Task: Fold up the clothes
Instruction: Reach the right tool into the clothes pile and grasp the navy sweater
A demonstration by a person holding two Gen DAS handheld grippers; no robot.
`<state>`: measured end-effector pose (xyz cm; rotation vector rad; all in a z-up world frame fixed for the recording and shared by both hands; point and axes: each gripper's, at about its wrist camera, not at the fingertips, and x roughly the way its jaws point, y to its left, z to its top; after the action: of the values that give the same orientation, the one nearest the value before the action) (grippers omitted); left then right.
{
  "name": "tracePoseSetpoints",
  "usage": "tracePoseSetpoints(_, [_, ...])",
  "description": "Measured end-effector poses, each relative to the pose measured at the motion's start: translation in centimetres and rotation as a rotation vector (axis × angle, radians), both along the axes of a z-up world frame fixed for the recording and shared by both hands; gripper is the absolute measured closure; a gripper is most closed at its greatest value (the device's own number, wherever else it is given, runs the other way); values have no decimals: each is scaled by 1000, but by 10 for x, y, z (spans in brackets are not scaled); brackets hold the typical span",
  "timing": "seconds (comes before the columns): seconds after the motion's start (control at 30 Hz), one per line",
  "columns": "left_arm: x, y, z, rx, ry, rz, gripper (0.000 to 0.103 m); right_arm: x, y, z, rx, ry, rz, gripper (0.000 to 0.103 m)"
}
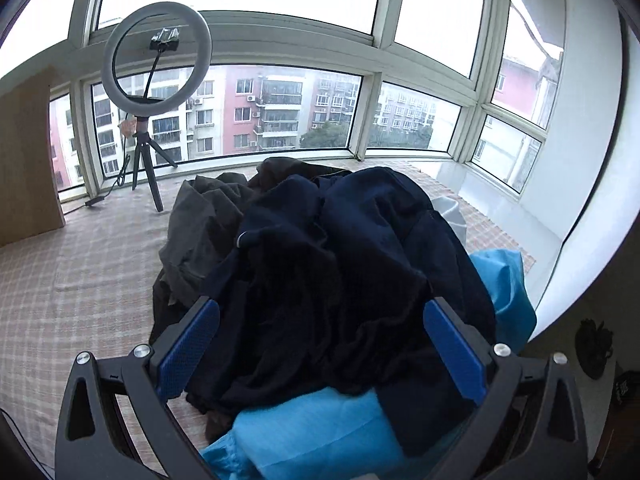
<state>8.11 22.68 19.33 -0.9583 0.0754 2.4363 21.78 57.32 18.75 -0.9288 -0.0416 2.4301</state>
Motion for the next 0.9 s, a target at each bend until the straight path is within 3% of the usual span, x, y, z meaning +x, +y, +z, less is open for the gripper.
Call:
tracePoseSetpoints(0.2, [-3,14,0,-54,4,80,1,-61,41,-27,24,-186,190,3])
tracePoseSetpoints(0.23, [-5,12,-2,-63,-2,99,1,-65,44,-28,23,-206,212,22])
tracePoseSetpoints(0.27, [-7,9,-3,-70,-10,118,1,-68,47,-27,19,-222,233,34])
tracePoseSetpoints(0.33, [-12,2,-6,-74,-25,146,1,-62,59,-9,-66,-159,231,73])
tracePoseSetpoints(0.43, [-17,-11,-8,-85,-32,177,1,-52,78,21,-208,-41,216,84])
tracePoseSetpoints(0.53, [-20,-23,-4,-86,-23,185,1,-41,97,52,-350,77,200,89])
tracePoseSetpoints(0.6, [-20,-32,3,-82,-9,187,1,-34,97,80,-386,175,194,90])
tracePoseSetpoints(0.83, [-19,-80,32,-44,52,190,1,-24,44,185,-247,397,212,91])
tracePoseSetpoints(0.9, [-17,-96,38,-33,68,193,1,-24,34,212,-268,455,222,91])
